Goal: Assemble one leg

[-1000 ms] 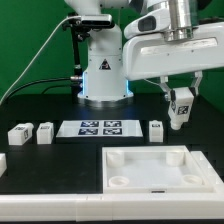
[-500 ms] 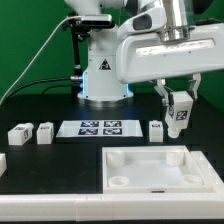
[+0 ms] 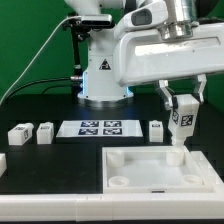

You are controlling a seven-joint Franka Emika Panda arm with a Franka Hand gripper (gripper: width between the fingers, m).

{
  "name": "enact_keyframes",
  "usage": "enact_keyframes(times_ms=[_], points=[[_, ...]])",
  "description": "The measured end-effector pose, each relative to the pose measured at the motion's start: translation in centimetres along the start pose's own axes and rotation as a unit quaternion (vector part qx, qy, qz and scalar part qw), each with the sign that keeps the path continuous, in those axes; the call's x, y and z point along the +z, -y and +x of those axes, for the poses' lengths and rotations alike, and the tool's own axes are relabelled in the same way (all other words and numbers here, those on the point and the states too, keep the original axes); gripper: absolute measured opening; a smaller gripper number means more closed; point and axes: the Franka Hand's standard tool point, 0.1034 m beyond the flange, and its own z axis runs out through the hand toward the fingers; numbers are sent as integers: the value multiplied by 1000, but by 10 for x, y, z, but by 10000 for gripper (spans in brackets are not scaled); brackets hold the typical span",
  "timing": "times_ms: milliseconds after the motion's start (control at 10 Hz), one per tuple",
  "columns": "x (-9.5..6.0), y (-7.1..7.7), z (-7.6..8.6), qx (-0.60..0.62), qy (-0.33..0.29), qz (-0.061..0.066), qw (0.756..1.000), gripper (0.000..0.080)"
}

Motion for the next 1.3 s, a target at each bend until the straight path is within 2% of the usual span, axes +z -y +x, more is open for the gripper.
enact_keyframes(times_ms=[100, 200, 300, 400, 500, 900, 1100, 1300], points=[[-1, -3, 4, -3, -18, -4, 1000, 292], [-2, -10, 6, -11, -80, -22, 996, 292], [2, -13, -5, -8, -94, -28, 995, 292], [4, -19, -11, -2, -83, -28, 996, 292], [5, -24, -5, 2, -86, -29, 996, 292], [18, -29, 25, 9, -102, -26, 994, 292], [28, -17, 30, 6, -102, -19, 995, 292], [39, -5, 26, 4, -96, -13, 995, 292]])
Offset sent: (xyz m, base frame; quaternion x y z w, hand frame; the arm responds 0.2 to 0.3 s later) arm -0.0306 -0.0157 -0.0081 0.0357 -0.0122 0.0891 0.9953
